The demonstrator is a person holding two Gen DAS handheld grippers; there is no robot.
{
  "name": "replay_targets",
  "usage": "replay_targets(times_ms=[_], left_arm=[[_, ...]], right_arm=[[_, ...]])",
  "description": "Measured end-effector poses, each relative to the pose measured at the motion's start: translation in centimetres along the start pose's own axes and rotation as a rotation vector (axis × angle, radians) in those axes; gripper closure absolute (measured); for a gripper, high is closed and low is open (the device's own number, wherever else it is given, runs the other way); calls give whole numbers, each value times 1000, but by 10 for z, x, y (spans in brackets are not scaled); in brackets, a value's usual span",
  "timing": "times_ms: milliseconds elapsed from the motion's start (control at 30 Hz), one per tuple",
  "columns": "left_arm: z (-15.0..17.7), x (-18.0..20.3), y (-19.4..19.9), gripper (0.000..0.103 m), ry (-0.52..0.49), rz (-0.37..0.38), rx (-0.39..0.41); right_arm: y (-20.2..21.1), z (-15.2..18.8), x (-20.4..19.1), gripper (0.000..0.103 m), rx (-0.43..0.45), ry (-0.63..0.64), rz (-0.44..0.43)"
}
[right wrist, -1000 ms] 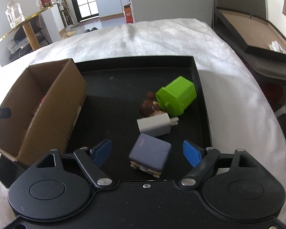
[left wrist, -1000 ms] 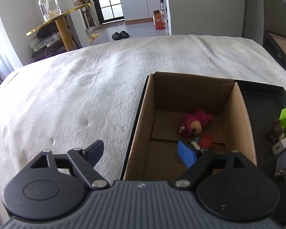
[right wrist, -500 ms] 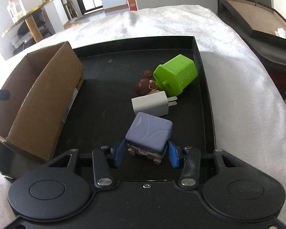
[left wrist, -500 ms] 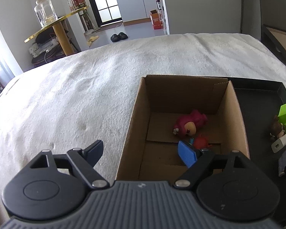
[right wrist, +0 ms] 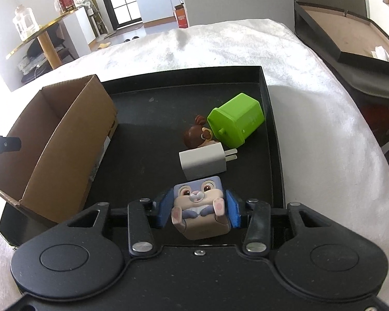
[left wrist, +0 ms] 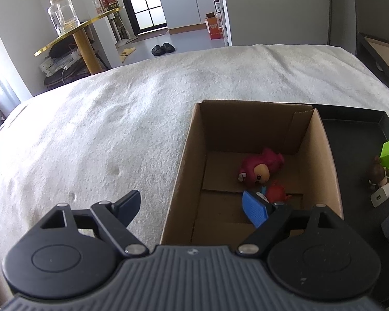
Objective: Organize rigid objects
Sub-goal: 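Grasp the lavender bunny cube with the right gripper, then carry the bunny cube into the box and release while the left gripper clamps the wall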
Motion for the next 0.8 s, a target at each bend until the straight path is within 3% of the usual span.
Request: replay_targets(times_ms=[300, 800], left_arm=[[2, -8, 0, 18, 19, 3, 1], [12, -25, -3, 18, 54, 23, -5]], right_arm=[[-15, 9, -13, 56, -73, 72, 62], [6, -16, -30, 60, 22, 102, 60]])
Point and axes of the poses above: each gripper's, at about its wrist camera, not at the fingertips, and y roughly against the way its jaws point, x to its right, z to its underside, the point moved 2 cm from there along -y, roughly the way its jaws point, and after that the axes turned 5 degrees about z, right-handed, at the moved point
